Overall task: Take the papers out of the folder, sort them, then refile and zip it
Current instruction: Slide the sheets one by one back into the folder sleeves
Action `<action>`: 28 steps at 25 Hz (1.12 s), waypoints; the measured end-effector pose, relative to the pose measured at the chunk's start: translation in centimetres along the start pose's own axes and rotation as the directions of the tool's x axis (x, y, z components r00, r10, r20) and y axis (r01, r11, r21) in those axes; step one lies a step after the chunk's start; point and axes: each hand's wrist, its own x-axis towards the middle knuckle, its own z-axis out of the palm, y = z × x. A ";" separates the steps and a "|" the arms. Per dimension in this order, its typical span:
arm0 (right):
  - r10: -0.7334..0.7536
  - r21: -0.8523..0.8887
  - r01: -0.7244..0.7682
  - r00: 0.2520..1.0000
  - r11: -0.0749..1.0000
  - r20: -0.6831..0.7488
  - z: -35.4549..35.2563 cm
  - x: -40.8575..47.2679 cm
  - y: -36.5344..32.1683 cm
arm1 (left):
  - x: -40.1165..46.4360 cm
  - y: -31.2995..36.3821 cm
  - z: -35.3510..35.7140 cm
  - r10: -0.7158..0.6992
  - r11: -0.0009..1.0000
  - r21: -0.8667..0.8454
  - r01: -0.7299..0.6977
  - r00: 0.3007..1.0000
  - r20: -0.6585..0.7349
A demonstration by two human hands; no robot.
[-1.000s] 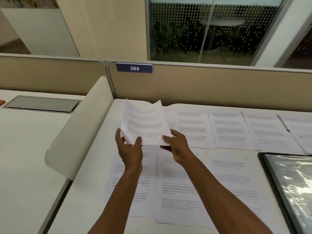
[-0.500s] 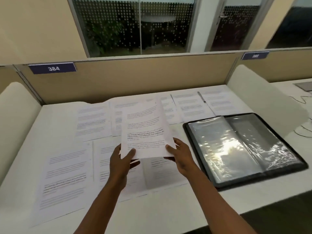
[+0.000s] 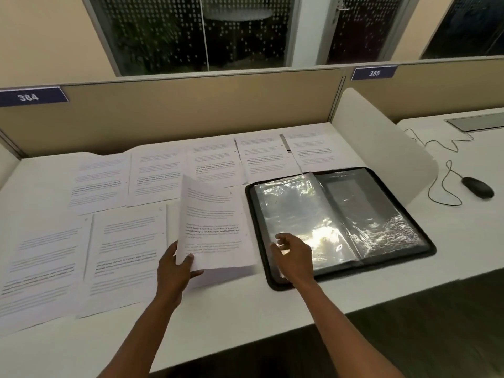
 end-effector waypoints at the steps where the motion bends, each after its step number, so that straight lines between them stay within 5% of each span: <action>1: -0.070 -0.111 0.069 0.998 0.991 -0.002 -0.5 0.0 1.5 | -0.4 -0.8 0.3 0.005 0.999 0.039 -0.004 1.000 -0.026; 6: -0.141 -0.483 0.240 0.962 0.842 0.232 -0.9 0.1 5.5 | -2.2 -2.4 1.3 0.004 0.996 0.085 0.004 0.996 -0.090; 13: -0.111 -0.538 0.276 0.941 0.796 0.318 -1.4 1.0 4.8 | -2.3 -1.7 2.7 -0.010 0.999 0.052 0.013 0.998 -0.058; 17: -0.113 -0.565 0.217 0.971 0.796 0.213 -1.8 1.3 3.7 | -2.2 -0.4 3.3 0.028 1.000 0.009 -0.028 1.000 -0.009; 22: -0.065 -0.142 0.058 0.997 0.988 -0.049 -5.6 3.3 2.4 | -1.4 2.6 3.3 0.092 0.994 -0.054 -0.091 0.996 0.012; 28: 0.264 0.399 -0.165 0.942 0.902 -0.206 -13.5 6.6 4.2 | -1.1 3.7 5.2 0.114 0.987 -0.125 -0.096 0.983 0.146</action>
